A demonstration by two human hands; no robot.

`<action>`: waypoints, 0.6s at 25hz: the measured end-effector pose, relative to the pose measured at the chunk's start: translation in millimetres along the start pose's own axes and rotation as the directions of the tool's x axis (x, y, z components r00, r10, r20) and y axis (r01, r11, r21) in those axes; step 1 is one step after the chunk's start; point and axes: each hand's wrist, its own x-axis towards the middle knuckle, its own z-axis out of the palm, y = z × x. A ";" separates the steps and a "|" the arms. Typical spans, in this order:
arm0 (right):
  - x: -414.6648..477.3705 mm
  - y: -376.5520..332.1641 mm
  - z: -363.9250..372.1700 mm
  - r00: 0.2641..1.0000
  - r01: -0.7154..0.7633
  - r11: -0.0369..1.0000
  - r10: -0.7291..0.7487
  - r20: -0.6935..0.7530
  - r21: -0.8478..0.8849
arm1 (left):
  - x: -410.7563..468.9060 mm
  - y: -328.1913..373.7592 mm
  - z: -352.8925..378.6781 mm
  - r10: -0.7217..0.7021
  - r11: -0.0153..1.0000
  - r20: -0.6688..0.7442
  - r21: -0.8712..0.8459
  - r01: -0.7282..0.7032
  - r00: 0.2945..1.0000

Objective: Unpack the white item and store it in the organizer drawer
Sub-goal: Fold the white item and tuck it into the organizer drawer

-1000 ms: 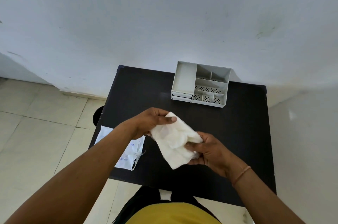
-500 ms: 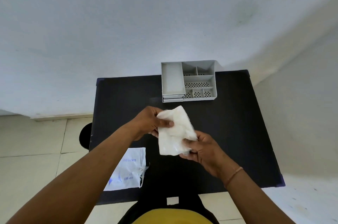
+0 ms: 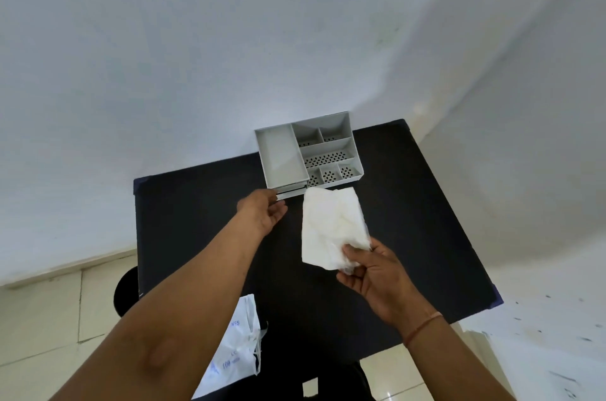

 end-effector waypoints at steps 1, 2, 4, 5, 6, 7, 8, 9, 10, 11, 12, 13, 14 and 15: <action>-0.5 -0.1 -1.1 1.000 0.009 1.000 -0.009 -0.001 -0.003 | 5.0 0.8 4.6 0.006 1.000 -0.011 -0.005 -0.006 1.000; -0.7 0.2 -2.1 1.000 0.015 1.000 -0.015 -0.001 -0.005 | 8.6 1.7 8.2 0.010 1.000 -0.021 -0.001 -0.010 1.000; -1.2 0.8 -3.6 1.000 0.020 1.000 -0.020 -0.001 -0.005 | 14.5 2.2 12.7 0.016 1.000 -0.032 0.012 -0.015 0.999; -1.1 1.2 -4.5 1.000 0.019 1.000 -0.020 -0.005 -0.006 | 16.2 2.1 13.8 0.018 1.000 -0.032 0.013 -0.018 0.999; -0.4 1.6 -5.4 1.000 0.016 1.000 -0.016 -0.008 -0.009 | 17.9 1.5 14.1 0.024 1.000 -0.033 0.011 -0.024 0.999; 0.1 1.9 -6.3 1.000 0.009 1.000 -0.009 -0.012 -0.012 | 19.2 0.9 13.7 0.031 1.000 -0.029 0.005 -0.030 0.999; 1.2 2.1 -7.2 1.000 0.003 1.000 -0.003 -0.017 -0.016 | 20.1 -0.3 13.2 0.033 0.999 -0.021 0.001 -0.033 0.999; 2.3 1.7 -7.6 1.000 -0.001 1.000 0.001 -0.018 -0.018 | 20.0 -1.7 12.6 0.031 1.000 -0.013 -0.004 -0.031 0.999; 4.4 0.9 -8.0 1.000 -0.002 1.000 0.002 -0.017 -0.020 | 19.8 -3.7 12.1 0.027 1.000 -0.007 -0.007 -0.027 1.000; 6.0 -0.9 -7.8 1.000 -0.004 1.000 0.003 -0.010 -0.024 | 19.7 -6.7 11.3 0.027 1.000 -0.011 -0.006 -0.027 1.000; 8.0 -2.8 -7.4 1.000 -0.004 1.000 0.004 -0.002 -0.030 | 18.5 -10.2 10.2 0.029 1.000 -0.024 0.004 -0.029 0.999; 9.8 -4.3 -7.1 1.000 -0.006 0.999 0.006 0.006 -0.036 | 17.1 -15.6 8.1 0.033 0.999 -0.045 0.022 -0.032 0.998; 12.2 -5.8 -7.4 1.000 -0.010 0.999 0.010 0.015 -0.045 | 16.0 -23.1 5.0 0.038 0.999 -0.065 0.041 -0.035 0.997; 14.8 -8.0 -7.7 1.000 -0.017 0.998 0.018 0.024 -0.054 | 14.5 -31.7 0.9 0.045 0.998 -0.079 0.055 -0.041 0.996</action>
